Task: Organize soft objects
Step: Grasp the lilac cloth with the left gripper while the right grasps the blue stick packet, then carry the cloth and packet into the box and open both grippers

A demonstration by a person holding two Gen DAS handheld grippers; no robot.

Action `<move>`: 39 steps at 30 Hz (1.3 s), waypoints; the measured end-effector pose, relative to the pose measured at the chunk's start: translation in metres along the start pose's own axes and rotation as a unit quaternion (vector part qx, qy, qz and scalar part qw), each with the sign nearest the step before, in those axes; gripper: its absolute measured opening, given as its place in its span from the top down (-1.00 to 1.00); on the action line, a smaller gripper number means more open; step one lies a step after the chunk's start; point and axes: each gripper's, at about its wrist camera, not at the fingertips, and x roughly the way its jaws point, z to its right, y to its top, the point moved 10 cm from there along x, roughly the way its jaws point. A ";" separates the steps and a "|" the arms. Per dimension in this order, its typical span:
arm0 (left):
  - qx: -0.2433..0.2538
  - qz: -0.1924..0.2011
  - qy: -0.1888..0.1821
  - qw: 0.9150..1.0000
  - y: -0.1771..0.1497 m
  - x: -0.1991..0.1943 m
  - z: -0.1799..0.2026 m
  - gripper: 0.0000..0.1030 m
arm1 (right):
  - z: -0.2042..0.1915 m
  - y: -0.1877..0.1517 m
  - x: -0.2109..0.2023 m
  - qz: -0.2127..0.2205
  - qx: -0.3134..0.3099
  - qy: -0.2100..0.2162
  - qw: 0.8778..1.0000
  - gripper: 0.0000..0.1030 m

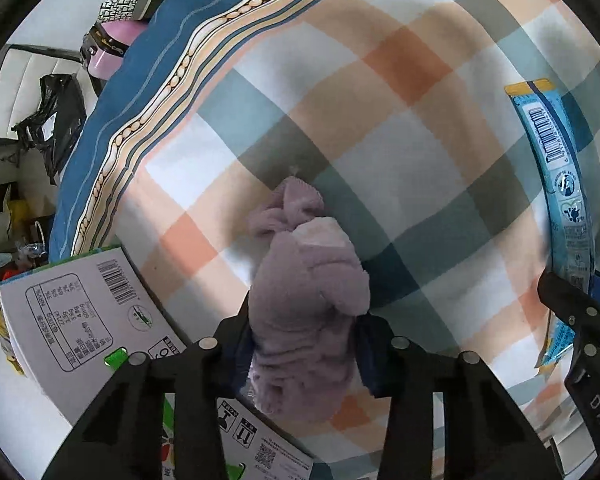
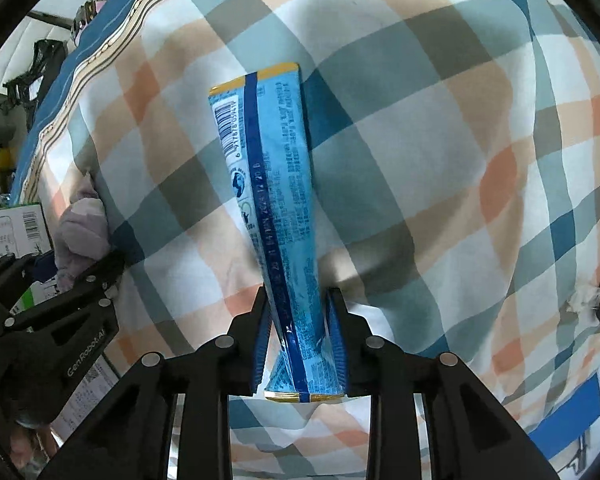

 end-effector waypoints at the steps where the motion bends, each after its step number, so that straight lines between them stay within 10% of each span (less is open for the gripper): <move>1: -0.001 0.002 0.000 1.000 -0.001 -0.001 0.001 0.27 | -0.004 0.001 0.001 0.000 -0.003 -0.003 1.000 0.50; 21: -0.074 0.108 -0.083 0.988 -0.043 -0.102 -0.019 0.32 | -0.056 -0.047 -0.064 0.071 -0.064 0.013 0.995 0.69; 39: -0.216 0.190 -0.128 0.949 -0.207 -0.168 -0.150 0.31 | -0.183 -0.159 -0.200 0.129 -0.206 0.093 0.966 0.69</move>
